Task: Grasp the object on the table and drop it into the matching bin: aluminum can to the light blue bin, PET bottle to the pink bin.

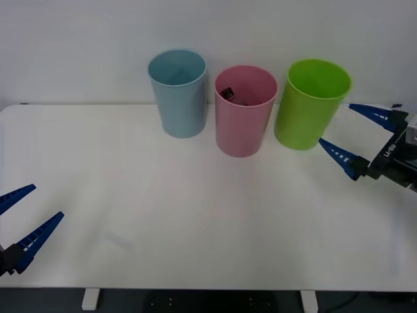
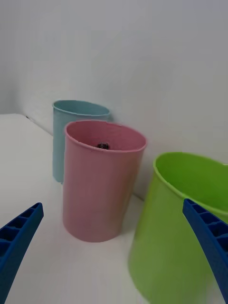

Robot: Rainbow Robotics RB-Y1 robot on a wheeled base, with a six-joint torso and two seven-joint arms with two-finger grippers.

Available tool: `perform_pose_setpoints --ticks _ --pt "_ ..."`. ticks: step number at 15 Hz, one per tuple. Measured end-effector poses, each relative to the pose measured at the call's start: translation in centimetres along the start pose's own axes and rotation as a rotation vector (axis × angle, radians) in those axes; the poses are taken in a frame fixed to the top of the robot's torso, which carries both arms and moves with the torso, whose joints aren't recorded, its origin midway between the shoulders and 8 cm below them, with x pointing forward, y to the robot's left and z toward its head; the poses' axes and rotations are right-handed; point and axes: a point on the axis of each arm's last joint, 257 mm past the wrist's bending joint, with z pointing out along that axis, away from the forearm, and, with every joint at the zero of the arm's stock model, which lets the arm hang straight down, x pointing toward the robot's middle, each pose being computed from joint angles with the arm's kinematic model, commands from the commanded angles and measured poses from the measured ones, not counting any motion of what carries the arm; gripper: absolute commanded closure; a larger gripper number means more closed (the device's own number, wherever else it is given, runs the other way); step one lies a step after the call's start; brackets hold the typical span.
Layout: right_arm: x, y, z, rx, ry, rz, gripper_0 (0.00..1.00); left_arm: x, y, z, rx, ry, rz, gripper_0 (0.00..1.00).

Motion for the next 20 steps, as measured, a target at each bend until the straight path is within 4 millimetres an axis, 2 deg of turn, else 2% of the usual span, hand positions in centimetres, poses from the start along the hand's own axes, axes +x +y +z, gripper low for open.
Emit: perform_pose_setpoints --ticks 6,9,16,20 --pt "3.1 2.4 -5.7 0.019 0.081 0.014 0.0 0.0 0.0 0.0 0.0 0.0 0.0 0.0" --pt "3.9 3.4 -8.1 0.052 0.101 0.038 0.0 0.0 0.0 0.0 0.0 0.0 0.0 0.0" --pt "6.0 5.5 -11.9 0.098 0.151 0.098 0.0 0.0 0.0 0.0 0.0 0.0 0.0 0.0" --pt "6.6 6.4 -13.4 0.104 0.165 0.129 0.0 0.0 0.0 0.0 0.0 0.0 0.0 0.0"
